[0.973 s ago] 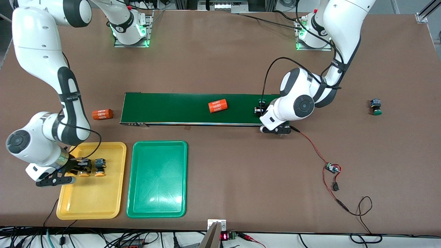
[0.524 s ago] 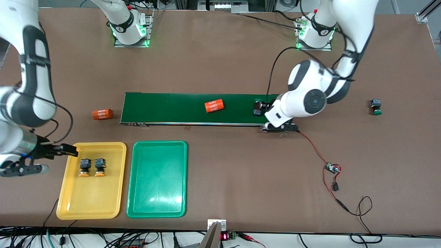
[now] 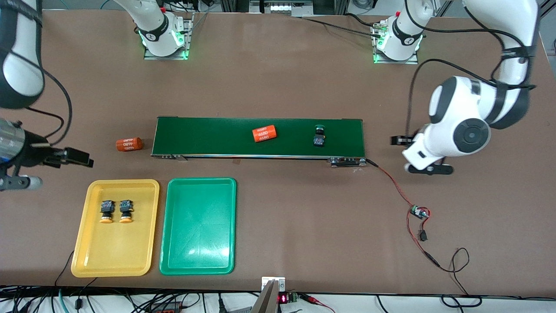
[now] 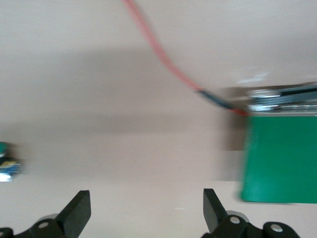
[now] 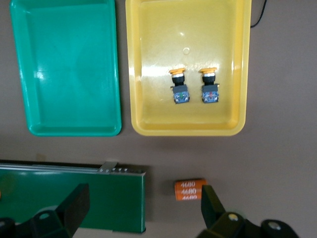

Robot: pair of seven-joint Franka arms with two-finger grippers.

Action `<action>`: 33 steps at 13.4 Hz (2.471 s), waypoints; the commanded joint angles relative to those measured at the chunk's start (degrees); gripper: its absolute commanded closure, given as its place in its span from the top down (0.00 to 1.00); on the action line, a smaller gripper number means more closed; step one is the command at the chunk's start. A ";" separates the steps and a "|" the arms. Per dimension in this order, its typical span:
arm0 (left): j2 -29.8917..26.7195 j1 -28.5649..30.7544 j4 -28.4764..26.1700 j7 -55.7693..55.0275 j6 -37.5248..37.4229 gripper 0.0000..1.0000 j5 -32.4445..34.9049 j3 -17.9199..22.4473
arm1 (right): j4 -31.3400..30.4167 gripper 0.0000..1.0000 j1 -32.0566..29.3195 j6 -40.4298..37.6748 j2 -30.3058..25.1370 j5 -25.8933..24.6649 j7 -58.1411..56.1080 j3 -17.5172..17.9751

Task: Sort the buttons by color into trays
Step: 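Withdraw the right gripper while the left gripper returns toward the last button, then grasp the green button with the left gripper while the right gripper reaches the belt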

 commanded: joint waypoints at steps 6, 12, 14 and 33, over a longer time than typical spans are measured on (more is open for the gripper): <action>-3.97 7.98 -11.81 22.30 11.76 1.00 3.31 10.67 | -12.13 1.00 7.06 -0.34 -10.68 -8.20 14.76 0.37; -2.93 12.47 -22.53 32.61 29.06 1.00 3.31 17.37 | -21.82 1.00 6.90 7.77 -16.23 -9.35 14.15 -0.16; -0.73 12.73 -23.16 37.09 32.61 1.00 3.22 18.87 | -21.47 1.00 5.23 7.85 -15.97 -8.56 14.06 -0.25; 5.52 16.60 -26.42 41.68 40.17 0.66 2.25 18.70 | -19.98 1.00 5.66 7.33 -12.80 -8.73 13.88 0.10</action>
